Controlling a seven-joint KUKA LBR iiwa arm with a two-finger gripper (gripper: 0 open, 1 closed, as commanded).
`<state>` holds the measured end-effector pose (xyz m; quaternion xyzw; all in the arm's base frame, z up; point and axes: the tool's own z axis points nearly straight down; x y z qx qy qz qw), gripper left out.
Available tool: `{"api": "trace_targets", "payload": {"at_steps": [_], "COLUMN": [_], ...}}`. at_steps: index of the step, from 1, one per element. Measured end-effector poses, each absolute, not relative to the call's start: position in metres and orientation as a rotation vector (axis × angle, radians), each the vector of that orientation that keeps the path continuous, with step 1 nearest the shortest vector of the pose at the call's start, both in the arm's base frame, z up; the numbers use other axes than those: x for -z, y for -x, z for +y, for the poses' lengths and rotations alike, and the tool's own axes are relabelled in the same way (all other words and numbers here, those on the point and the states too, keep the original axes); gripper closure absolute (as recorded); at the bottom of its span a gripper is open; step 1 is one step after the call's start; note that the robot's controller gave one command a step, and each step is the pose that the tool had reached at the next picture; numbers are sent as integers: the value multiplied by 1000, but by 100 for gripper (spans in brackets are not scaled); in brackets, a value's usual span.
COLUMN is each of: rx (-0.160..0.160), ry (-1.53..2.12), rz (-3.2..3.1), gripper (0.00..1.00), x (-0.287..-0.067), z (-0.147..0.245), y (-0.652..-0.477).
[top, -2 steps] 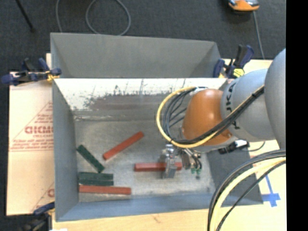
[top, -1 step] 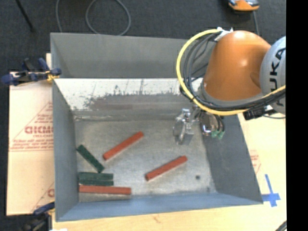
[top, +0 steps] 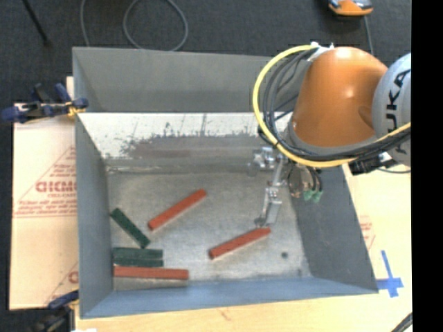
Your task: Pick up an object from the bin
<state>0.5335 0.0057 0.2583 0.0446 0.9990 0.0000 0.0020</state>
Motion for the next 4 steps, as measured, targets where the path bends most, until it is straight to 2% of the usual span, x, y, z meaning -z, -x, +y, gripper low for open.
{"api": "trace_targets", "payload": {"at_steps": [1,2,3,4], "rx": [1,1,0,-3], "ry": [-151,-530,-529,-533], "rz": [3145,3097,3094,3084], "gripper": [0,0,100,100], "x": [-119,-69,-70,-217], "z": [37,-1,0,12], "y": [-475,-488,-489,-524]}}
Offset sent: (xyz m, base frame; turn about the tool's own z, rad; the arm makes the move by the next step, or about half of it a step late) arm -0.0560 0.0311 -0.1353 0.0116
